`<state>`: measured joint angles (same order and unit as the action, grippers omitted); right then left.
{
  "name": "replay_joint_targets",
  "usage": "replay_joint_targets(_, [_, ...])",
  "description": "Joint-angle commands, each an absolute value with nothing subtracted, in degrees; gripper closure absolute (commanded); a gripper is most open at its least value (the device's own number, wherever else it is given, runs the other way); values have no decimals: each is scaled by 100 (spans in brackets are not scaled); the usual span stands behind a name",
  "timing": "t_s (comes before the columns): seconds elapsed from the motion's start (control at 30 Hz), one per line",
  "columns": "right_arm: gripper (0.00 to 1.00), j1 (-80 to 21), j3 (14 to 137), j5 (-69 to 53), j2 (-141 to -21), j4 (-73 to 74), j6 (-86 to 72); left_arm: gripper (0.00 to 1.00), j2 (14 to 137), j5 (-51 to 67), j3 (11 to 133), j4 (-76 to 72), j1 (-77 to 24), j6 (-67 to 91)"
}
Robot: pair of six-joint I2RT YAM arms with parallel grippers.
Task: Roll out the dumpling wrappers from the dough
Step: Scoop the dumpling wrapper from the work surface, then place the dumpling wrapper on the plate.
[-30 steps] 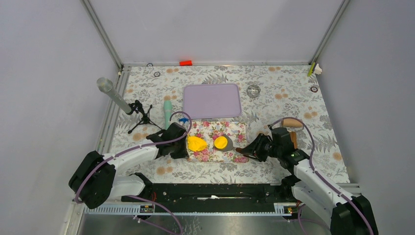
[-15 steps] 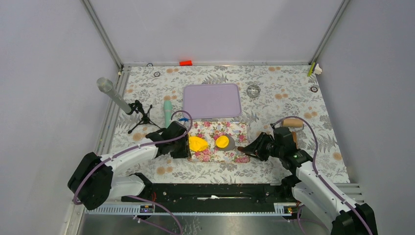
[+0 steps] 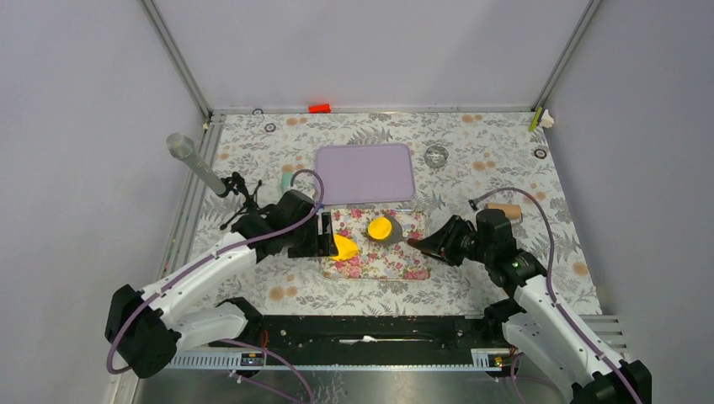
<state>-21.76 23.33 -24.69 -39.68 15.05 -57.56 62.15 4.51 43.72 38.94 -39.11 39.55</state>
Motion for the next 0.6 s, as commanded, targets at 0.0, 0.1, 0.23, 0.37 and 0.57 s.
replay_joint_targets(0.0, [100, -2224, 3030, -2634, -4227, 980, -5711, 24, 5987, 298, 5374, 4671, -3929, 3495])
replay_joint_targets(0.1, [100, -2224, 3333, -2619, -4672, 425, -5773, 14, 6051, 26, 6358, 5217, -3927, 3144])
replay_joint_targets(0.23, [100, -2235, 4217, -2545, -5871, 113, -5463, 12, 6258, -340, 7493, 5728, -3919, 2759])
replay_joint_targets(0.37, [100, -2372, 5163, -2328, -7097, -413, -5276, 11, 6588, -821, 8438, 6323, -3883, 2643])
replay_joint_targets(0.57, [100, -2540, 6869, -2127, -9080, -493, -5051, 11, 6319, -1448, 8438, 6240, -3677, 3068])
